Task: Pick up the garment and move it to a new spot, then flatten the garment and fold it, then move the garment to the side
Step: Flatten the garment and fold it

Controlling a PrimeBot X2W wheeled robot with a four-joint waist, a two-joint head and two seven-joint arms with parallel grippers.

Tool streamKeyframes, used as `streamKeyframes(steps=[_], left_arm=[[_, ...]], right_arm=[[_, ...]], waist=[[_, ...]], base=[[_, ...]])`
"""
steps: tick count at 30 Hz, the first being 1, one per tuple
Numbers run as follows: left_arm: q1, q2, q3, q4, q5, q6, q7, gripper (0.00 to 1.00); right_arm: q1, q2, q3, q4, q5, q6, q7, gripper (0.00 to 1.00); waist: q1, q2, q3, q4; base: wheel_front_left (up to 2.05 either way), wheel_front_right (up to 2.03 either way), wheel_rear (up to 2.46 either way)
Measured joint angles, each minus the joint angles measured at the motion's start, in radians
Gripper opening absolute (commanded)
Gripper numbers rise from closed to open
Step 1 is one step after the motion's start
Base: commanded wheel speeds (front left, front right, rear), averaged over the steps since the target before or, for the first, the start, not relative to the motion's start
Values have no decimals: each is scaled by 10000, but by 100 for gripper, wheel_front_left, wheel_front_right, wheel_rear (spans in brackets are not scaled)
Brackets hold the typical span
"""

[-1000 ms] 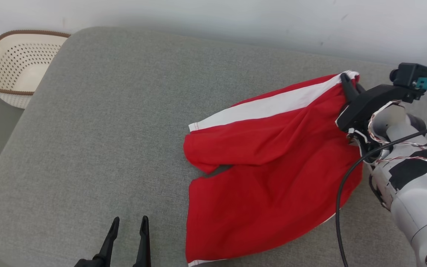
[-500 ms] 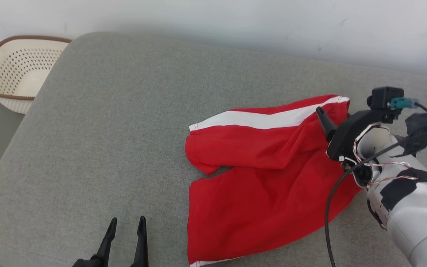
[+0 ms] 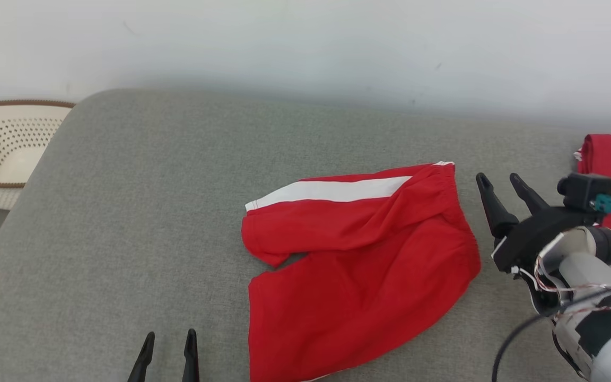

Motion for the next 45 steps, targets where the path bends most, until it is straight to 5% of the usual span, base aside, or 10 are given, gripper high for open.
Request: streamKeyframes(steps=[6, 11, 22, 36, 45], left_arm=[[180, 0, 148, -125, 33, 2, -2, 100], [337, -2, 182, -215, 81, 0, -2, 100], [361, -2, 215, -320, 98, 0, 0, 100], [501, -4, -667, 92, 29, -213, 0, 100], [-441, -6, -1973, 830, 397, -884, 0, 100]], right_arm=[[1124, -380, -359, -1135, -598, 0, -451, 100], [2234, -353, -1967, -2410, -1835, 0, -479, 100], [5825, 742, -4916, -4809, -5007, 0, -479, 100], [6368, 1417, -5219, -5586, -5892, 0, -479, 100], [6224, 1557, -5049, -5689, -5954, 0, -479, 100]], waist=[[0, 0, -185, -265], [0, -1, -260, -461], [0, 0, -314, -537], [1, 0, -209, -686], [1, 0, 24, -1176]], base=[[0, 0, 0], [0, 0, 0], [0, 0, 0], [0, 0, 0], [0, 0, 0]])
